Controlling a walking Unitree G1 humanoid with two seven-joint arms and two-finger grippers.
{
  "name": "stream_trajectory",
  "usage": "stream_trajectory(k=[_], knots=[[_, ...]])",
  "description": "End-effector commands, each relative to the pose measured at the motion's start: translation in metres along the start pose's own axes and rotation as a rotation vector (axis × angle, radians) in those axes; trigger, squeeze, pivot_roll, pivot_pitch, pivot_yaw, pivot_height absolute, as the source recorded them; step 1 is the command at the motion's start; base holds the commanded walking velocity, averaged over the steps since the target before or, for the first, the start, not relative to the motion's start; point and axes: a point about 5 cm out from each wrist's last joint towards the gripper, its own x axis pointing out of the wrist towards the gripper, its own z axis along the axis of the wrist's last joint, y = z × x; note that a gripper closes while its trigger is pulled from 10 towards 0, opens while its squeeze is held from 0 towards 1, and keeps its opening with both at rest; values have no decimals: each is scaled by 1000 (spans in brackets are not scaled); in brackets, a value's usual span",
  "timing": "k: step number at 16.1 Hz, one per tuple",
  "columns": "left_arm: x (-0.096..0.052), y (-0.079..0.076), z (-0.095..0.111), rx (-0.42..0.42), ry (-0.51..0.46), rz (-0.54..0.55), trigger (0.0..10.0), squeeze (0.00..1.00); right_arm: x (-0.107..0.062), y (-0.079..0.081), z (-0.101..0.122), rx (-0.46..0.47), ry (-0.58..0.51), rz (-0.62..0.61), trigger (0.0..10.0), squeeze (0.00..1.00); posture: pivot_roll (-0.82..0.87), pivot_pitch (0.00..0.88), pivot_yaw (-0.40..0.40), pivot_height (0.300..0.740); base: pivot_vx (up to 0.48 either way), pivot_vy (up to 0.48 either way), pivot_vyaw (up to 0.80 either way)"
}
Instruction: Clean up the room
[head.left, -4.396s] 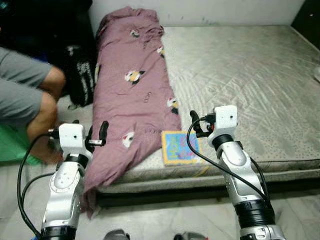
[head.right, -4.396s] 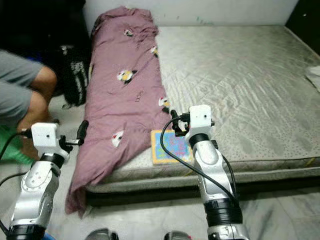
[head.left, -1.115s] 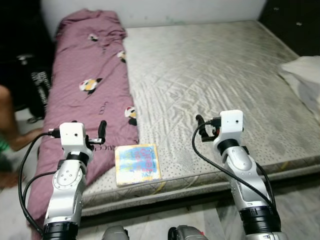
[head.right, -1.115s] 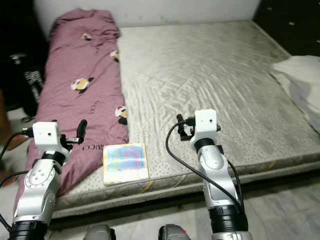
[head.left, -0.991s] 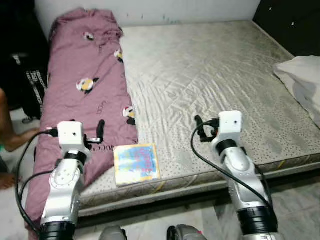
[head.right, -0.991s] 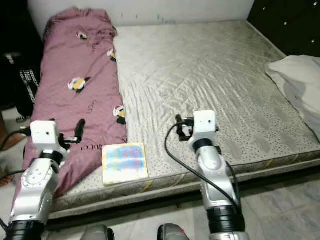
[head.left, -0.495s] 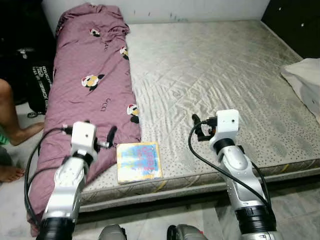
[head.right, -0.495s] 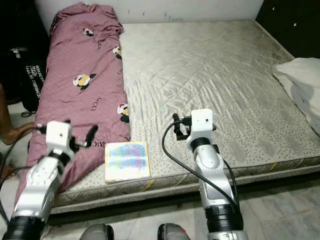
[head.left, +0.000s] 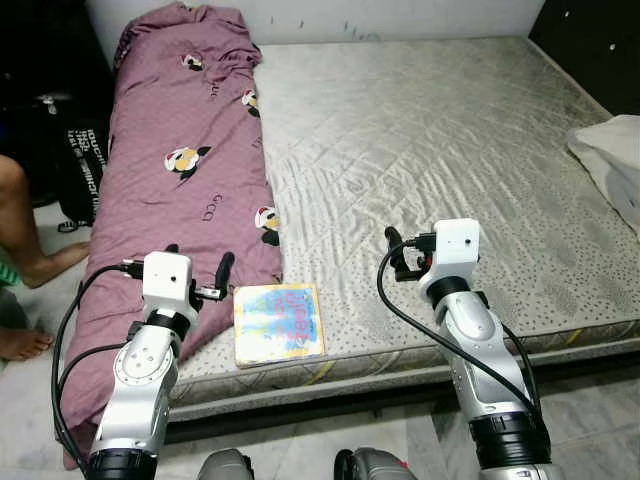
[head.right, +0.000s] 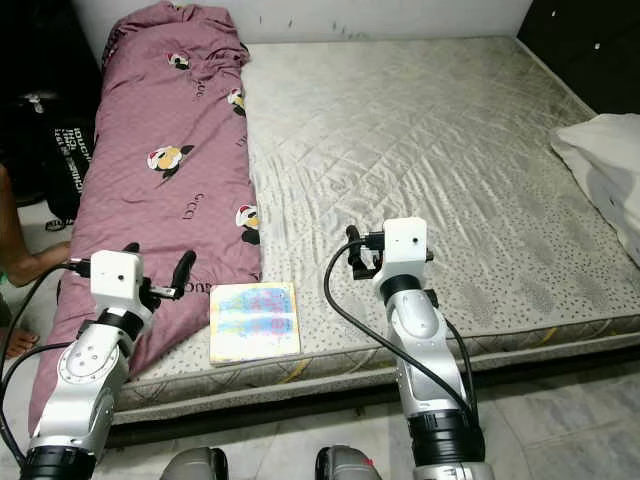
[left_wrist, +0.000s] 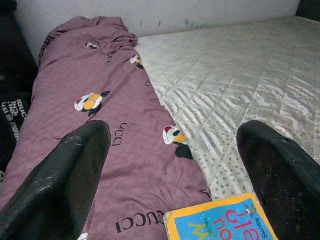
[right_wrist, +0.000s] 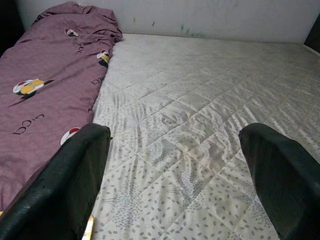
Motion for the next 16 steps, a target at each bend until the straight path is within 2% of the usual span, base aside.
stream_trajectory(k=[1,6,16], knots=[[-3,1,0,-2,-3,12,10000,0,0,-3,2,8,-7,-8,10000,0,7,129,-17,716,0,0,0],[-2,-2,1,-2,-5,8,10000,0,0,-2,3,6,-5,3,10000,0,6,137,-21,661,0,0,0],[0,-1,1,-28,-4,25,10000,0,4,0,1,-4,10,30,10000,0,10,122,-31,661,0,0,0]])
